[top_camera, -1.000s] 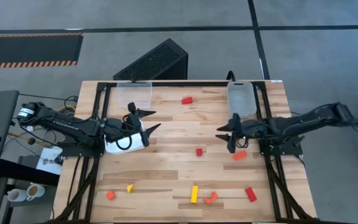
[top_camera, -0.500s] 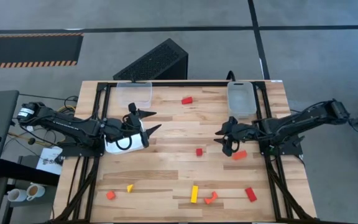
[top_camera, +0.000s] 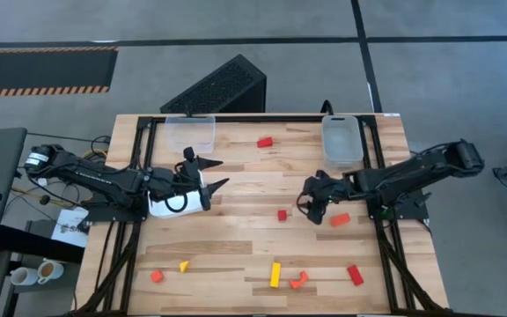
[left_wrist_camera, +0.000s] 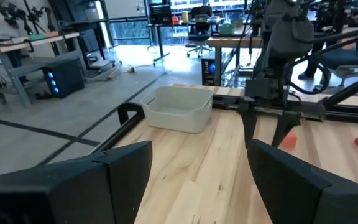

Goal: Sort & place blocks by color
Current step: Put the middle red block into the gray bin

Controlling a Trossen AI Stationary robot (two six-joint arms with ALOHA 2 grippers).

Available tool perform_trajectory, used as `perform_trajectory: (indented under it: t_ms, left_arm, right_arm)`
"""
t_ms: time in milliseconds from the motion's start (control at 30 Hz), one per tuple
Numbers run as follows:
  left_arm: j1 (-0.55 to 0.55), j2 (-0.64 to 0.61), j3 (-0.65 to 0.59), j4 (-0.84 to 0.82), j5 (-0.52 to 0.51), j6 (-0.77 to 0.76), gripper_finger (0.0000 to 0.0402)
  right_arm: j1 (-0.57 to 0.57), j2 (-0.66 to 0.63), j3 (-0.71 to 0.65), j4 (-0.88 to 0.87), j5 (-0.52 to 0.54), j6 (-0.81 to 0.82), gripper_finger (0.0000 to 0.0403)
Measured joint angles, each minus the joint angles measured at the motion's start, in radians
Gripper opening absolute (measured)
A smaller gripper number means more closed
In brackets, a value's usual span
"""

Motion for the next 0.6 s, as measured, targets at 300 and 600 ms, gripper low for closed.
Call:
perform_trajectory:
  t_ms: [300,600]
  left_arm:
    - [0.006,0.043,0.0,0.006,-0.002,-0.011,0.0251]
    - [0.066,0.111,0.0,0.082,0.072,-0.001,0.0251]
  right_arm:
    - [-0.051,0.067,0.0,0.13,-0.035,-0.048,0.0276]
    - [-0.054,0.067,0.0,0.191,-0.037,-0.074,0.0277]
